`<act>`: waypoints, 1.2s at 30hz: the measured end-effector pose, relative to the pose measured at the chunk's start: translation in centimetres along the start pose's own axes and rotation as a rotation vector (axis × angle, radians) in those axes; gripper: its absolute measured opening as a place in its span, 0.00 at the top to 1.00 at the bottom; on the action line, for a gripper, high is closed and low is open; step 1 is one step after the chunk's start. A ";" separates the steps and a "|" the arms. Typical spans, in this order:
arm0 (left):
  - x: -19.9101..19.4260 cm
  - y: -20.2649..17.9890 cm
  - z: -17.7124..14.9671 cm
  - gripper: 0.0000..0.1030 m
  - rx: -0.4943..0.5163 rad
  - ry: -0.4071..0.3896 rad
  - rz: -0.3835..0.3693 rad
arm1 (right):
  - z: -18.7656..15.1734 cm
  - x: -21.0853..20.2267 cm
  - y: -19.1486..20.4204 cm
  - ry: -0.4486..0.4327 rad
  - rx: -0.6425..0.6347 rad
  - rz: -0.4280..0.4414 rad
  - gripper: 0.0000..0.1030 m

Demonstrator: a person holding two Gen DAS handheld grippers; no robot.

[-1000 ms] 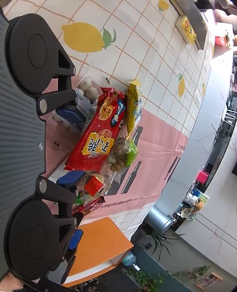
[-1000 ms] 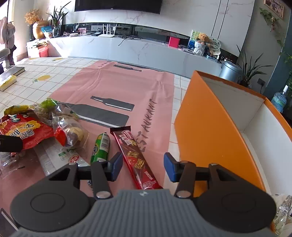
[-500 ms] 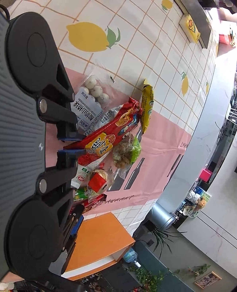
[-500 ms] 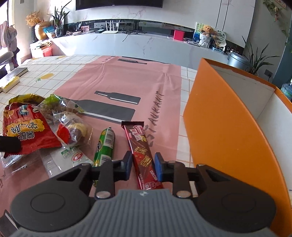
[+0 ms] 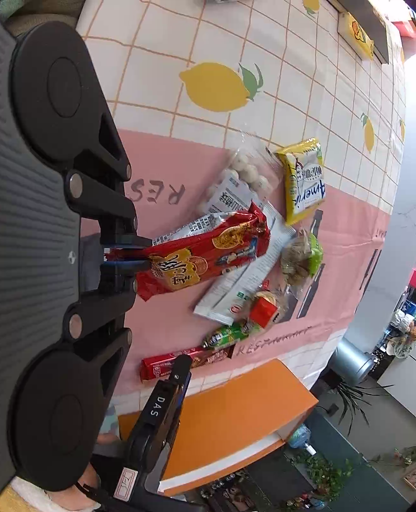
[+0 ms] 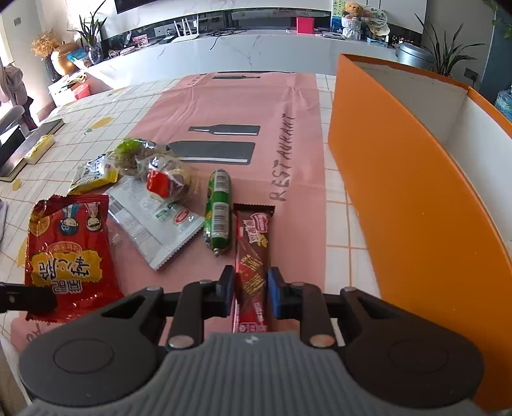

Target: Organize snacks

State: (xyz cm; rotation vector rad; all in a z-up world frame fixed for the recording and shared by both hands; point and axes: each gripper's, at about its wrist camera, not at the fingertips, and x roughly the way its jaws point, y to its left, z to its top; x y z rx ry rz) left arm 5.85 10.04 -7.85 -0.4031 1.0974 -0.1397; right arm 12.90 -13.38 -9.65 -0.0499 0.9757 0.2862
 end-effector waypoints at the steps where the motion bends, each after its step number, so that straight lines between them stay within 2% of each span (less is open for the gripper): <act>1: 0.0 0.2 -0.1 0.90 -0.003 0.005 0.006 | -0.1 0.0 0.0 -0.002 -0.004 0.000 0.81; 4: 0.2 0.0 -0.3 0.77 0.035 -0.006 0.039 | -0.2 0.1 -0.1 -0.014 -0.003 0.010 0.79; 6: 0.0 -0.3 -0.3 0.40 0.062 -0.042 0.059 | -0.2 0.1 -0.4 -0.022 0.008 0.019 0.79; 8: -0.1 -0.4 -0.4 0.26 0.062 -0.088 0.074 | -0.2 0.3 -0.5 -0.026 0.018 0.024 0.70; 10: -0.1 -0.6 -0.4 0.26 0.064 -0.128 0.081 | -0.1 0.4 -0.7 -0.032 0.030 0.027 0.63; 12: 0.1 -0.9 -0.4 0.25 0.070 -0.159 0.078 | 0.1 0.5 -0.9 -0.037 0.041 0.031 0.61; 17: 1.6 -2.0 -0.5 0.25 0.080 -0.148 0.067 | 0.2 1.0 -0.9 -0.026 0.039 0.036 0.60; 18: 1.9 -2.2 -0.6 0.25 0.072 -0.140 0.068 | 0.2 1.1 -0.9 -0.020 0.038 0.039 0.61; 22: 2.8 -2.7 -0.6 0.25 0.063 -0.137 0.079 | 0.2 1.1 -0.8 -0.024 0.035 0.037 0.75; 28: 3.5 -3.2 -0.4 0.24 0.066 -0.157 0.084 | -0.5 0.3 -0.1 -0.030 -0.004 0.097 0.77; 32: 3.4 -3.5 -0.4 0.37 0.064 -0.173 0.069 | -0.8 0.1 0.4 -0.025 -0.029 0.111 0.76; 36: 3.0 -3.7 -0.3 0.50 0.064 -0.194 0.059 | -1.2 -0.2 0.0 0.015 0.037 0.202 0.77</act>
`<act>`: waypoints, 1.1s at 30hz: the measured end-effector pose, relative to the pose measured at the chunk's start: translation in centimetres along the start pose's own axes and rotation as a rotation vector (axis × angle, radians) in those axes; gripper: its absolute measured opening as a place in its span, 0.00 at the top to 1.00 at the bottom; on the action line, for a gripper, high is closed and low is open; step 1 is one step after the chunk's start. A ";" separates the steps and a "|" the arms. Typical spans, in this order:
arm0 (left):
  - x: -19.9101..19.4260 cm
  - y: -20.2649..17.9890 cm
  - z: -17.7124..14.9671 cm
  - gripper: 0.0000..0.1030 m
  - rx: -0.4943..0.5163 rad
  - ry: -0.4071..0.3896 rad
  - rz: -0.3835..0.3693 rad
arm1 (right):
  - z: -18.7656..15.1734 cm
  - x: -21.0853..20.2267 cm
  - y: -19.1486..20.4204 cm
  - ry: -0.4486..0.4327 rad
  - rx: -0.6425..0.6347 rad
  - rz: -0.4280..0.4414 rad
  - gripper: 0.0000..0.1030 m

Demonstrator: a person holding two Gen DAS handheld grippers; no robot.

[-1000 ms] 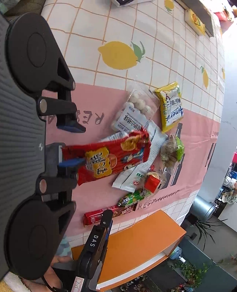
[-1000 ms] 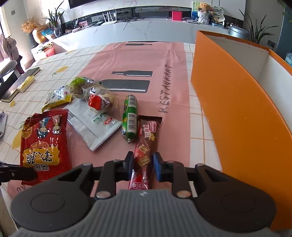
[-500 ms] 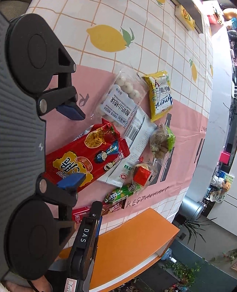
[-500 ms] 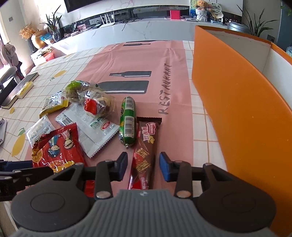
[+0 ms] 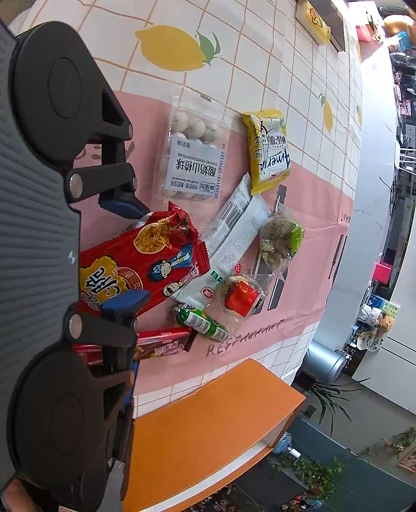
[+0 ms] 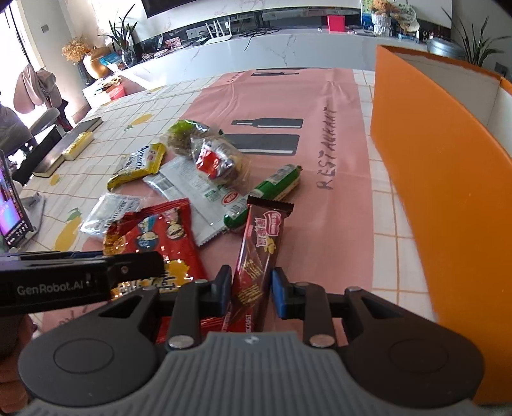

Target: Organize snacks

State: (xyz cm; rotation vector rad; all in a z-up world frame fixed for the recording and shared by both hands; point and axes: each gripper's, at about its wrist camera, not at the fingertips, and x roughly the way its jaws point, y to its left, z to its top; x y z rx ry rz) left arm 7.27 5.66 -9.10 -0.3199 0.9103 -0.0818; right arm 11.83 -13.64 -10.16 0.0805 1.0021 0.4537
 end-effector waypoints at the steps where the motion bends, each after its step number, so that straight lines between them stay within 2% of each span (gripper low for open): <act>1: -0.1 0.0 0.0 0.52 -0.001 -0.006 0.000 | -0.2 0.0 -0.1 0.008 0.017 0.020 0.77; 2: -0.2 -0.1 0.1 0.54 0.000 -0.011 -0.002 | -0.2 -0.1 -0.1 0.009 0.023 0.024 0.77; 8: -1.2 -0.8 0.3 0.55 -0.016 -0.039 -0.044 | -0.4 0.0 0.4 0.004 0.005 0.016 0.77; 14: -2.4 -1.0 0.8 0.55 -0.062 -0.057 -0.126 | -0.2 0.0 -0.3 0.005 0.030 0.026 0.78; 22: -1.3 -1.2 1.0 0.54 -0.152 0.014 -0.122 | -0.4 0.0 -0.1 -0.003 0.008 0.016 0.79; 24: -0.8 -1.1 0.9 0.54 -0.181 0.032 -0.090 | -0.4 0.0 -0.1 -0.005 0.003 0.014 0.79; 25: -0.4 -1.2 0.8 0.54 -0.185 0.049 -0.073 | -0.4 0.0 0.0 -0.006 0.004 0.015 0.79; 27: 0.4 -0.9 0.5 0.54 -0.218 0.100 -0.089 | -0.5 0.0 -0.1 -0.006 0.009 0.023 0.79; 29: 1.1 -0.6 -0.1 0.58 -0.256 0.149 -0.096 | -0.5 0.1 -0.1 -0.005 0.010 0.029 0.79; 31: 1.2 -0.4 -0.5 0.58 -0.269 0.157 -0.091 | -0.5 0.0 -0.1 -0.005 0.008 0.031 0.79; 33: 1.0 -0.2 -0.6 0.65 -0.275 0.158 -0.094 | -0.6 0.0 0.0 -0.004 -0.001 0.032 0.79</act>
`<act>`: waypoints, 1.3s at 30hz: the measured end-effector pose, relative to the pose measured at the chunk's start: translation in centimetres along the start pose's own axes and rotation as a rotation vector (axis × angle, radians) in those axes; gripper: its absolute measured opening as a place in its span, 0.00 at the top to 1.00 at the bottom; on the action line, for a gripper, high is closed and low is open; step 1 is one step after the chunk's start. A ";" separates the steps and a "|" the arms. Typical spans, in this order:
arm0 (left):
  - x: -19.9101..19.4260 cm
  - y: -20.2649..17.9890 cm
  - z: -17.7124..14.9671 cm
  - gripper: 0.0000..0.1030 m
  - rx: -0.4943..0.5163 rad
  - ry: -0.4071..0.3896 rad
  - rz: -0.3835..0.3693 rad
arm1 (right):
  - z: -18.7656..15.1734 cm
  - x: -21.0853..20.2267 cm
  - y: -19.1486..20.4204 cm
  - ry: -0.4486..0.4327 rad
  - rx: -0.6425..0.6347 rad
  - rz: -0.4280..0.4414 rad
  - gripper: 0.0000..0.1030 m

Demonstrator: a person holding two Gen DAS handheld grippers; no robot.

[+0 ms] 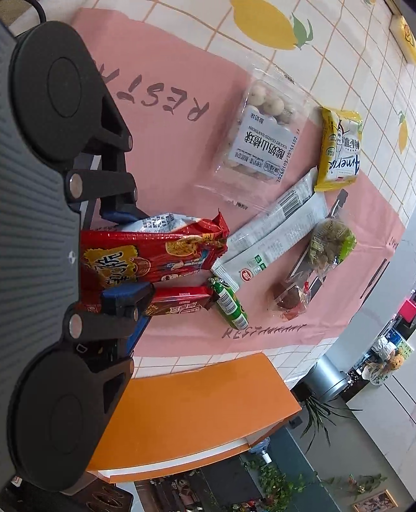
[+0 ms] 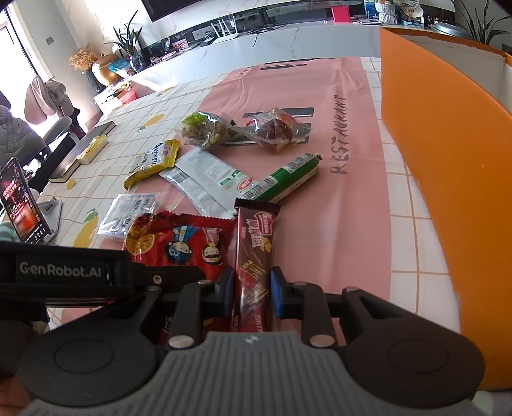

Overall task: Organize snacks
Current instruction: 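Lift both held snacks and carry them over the orange box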

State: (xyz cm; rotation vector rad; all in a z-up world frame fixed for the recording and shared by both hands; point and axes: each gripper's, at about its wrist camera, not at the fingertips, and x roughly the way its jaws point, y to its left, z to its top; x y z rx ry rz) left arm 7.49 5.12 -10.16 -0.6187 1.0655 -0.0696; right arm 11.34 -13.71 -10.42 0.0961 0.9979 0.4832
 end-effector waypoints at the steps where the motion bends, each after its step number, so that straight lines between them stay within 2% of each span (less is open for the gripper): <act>1: -0.2 0.0 0.0 0.66 0.000 -0.007 -0.003 | 0.0 0.0 0.1 0.000 -0.004 -0.001 0.79; 7: -1.3 -0.6 -0.1 0.70 0.067 -0.034 0.033 | 0.1 0.0 -0.1 0.007 0.000 0.004 0.79; 10: -1.6 -1.1 0.0 0.71 0.111 -0.040 0.055 | 0.2 0.1 -0.1 0.012 -0.002 0.009 0.77; 13: -2.2 -1.6 -0.1 0.71 0.158 -0.061 0.086 | 0.3 0.1 -0.2 0.012 0.010 0.021 0.67; 16: -2.7 -1.8 -0.1 0.71 0.189 -0.081 0.114 | 0.5 0.3 -0.1 0.007 0.011 0.017 0.67; 25: -4.2 -2.1 -0.2 0.72 0.213 -0.116 0.132 | -0.1 1.1 2.9 -0.005 -0.189 -0.110 0.67; 27: -4.7 -2.3 -0.3 0.72 0.218 -0.125 0.134 | -0.3 1.3 3.5 -0.010 -0.235 -0.151 0.76; 28: -5.0 -2.3 -0.3 0.73 0.219 -0.132 0.135 | -0.4 1.3 3.6 -0.013 -0.243 -0.156 0.77; 33: -6.7 -3.1 -0.6 0.73 0.238 -0.167 0.121 | -0.1 -0.7 2.8 -0.070 -0.193 -0.110 0.79; 39: -8.6 -5.8 -0.5 0.73 0.286 -0.201 0.062 | 0.6 -5.9 1.1 -0.156 -0.087 -0.076 0.80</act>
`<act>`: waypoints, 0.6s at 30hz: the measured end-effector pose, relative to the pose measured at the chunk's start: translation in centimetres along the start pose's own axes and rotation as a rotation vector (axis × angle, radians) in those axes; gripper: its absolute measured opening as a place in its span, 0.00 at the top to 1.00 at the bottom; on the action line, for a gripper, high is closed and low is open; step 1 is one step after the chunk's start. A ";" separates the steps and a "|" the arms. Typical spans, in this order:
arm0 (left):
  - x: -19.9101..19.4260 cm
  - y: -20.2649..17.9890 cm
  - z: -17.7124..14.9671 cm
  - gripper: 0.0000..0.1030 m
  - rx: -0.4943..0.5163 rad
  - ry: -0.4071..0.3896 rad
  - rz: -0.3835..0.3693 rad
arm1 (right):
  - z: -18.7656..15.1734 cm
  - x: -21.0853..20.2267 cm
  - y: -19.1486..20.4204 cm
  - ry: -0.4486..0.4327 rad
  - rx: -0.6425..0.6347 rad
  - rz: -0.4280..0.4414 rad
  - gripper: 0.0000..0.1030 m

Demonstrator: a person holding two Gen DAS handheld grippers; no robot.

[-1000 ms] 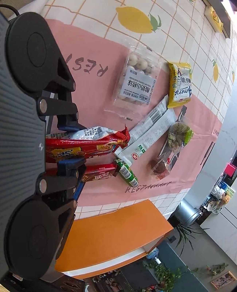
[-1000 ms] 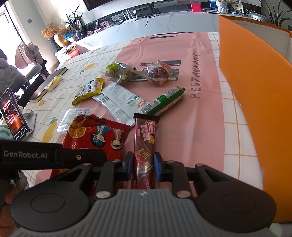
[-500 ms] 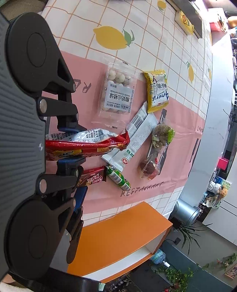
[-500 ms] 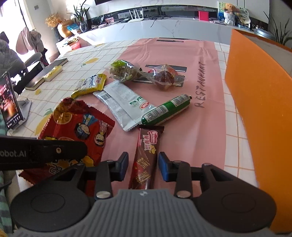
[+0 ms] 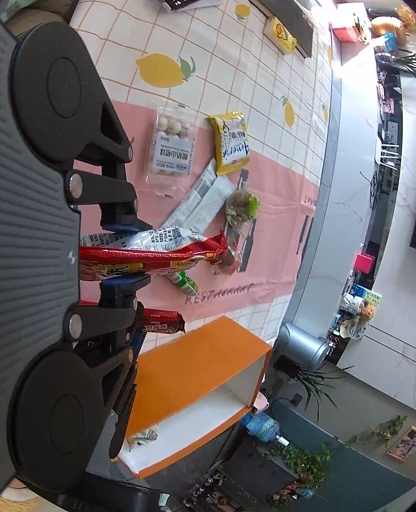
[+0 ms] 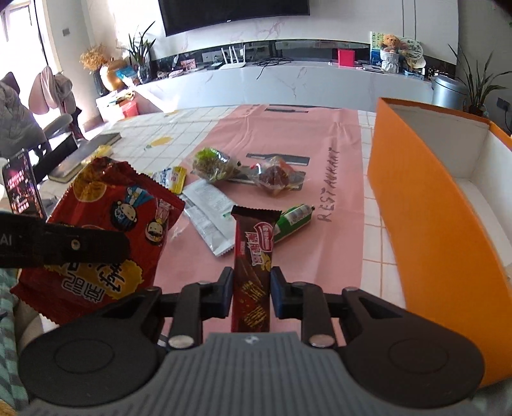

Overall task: Organize snacks
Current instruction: 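Lift both held snacks and carry them over the orange box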

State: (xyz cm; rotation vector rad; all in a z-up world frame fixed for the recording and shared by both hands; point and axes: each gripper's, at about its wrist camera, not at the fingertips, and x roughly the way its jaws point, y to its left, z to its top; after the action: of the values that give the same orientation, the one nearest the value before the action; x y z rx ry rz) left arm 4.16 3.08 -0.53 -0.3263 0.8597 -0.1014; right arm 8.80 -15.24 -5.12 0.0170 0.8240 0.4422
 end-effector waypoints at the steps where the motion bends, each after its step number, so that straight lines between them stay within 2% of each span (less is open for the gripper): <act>1: -0.3 -0.6 0.3 0.73 0.009 -0.006 -0.017 | 0.3 -1.1 -0.5 -0.020 0.015 0.004 0.80; 5: -1.0 -3.6 1.9 0.73 0.057 -0.030 -0.087 | 2.0 -5.6 -2.7 -0.105 0.056 -0.008 0.80; 9: -1.1 -7.6 3.8 0.73 0.113 -0.041 -0.178 | 3.8 -9.2 -6.1 -0.153 0.107 -0.021 0.80; 14: 1.0 -12.5 6.2 0.73 0.162 -0.010 -0.273 | 5.8 -11.7 -11.2 -0.149 0.179 -0.072 0.80; 18: 4.0 -16.3 8.1 0.73 0.190 0.032 -0.300 | 7.1 -11.9 -15.2 -0.114 0.237 -0.088 0.80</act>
State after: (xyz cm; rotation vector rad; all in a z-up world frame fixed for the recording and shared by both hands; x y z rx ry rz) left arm 13.62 -11.22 6.69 -0.2740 0.8210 -0.4655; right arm 12.49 -32.56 5.34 0.2229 0.7574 0.2564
